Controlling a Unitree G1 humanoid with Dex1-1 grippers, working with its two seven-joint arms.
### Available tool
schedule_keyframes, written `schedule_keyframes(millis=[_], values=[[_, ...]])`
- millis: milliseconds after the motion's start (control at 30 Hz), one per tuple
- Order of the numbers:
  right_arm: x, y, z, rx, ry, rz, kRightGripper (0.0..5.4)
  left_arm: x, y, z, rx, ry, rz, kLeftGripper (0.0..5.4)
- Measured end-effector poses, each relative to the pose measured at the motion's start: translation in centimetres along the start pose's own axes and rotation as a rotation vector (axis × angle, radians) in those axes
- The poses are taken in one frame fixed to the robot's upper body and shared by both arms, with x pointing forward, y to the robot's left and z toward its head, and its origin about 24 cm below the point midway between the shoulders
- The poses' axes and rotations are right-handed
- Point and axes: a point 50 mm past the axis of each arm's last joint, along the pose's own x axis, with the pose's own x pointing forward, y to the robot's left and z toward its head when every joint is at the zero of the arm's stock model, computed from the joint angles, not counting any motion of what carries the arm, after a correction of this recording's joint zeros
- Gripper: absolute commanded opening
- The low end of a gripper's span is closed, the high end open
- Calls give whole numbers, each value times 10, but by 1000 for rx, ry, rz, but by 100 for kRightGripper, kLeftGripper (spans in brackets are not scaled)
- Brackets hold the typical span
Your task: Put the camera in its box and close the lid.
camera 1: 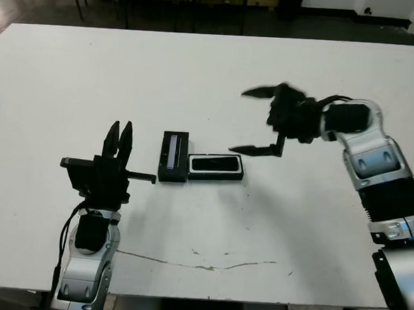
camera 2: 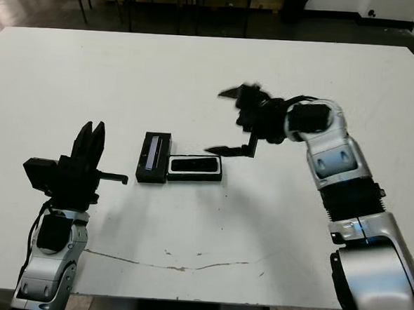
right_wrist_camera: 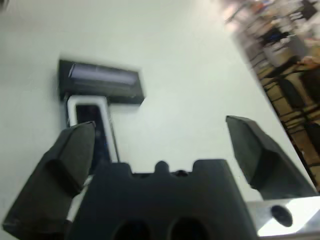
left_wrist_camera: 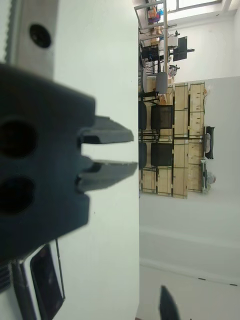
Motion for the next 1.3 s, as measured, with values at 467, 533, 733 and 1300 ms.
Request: schedule_keyframes(millis=[467,533,733,1300], values=[[13,66,-10,-118,-11,-238,297,0,0,1,0,-1,-1,0],[16,71,-10,-151,-11,-227,248,0,0,1,-1,-1,-1,0],[24,83,-15,-206,29,-201,113,0,1,1,-2,-1,3,0],[37,97,-38,-238,181,-130,1,-1,0,1,0,2,0,0]])
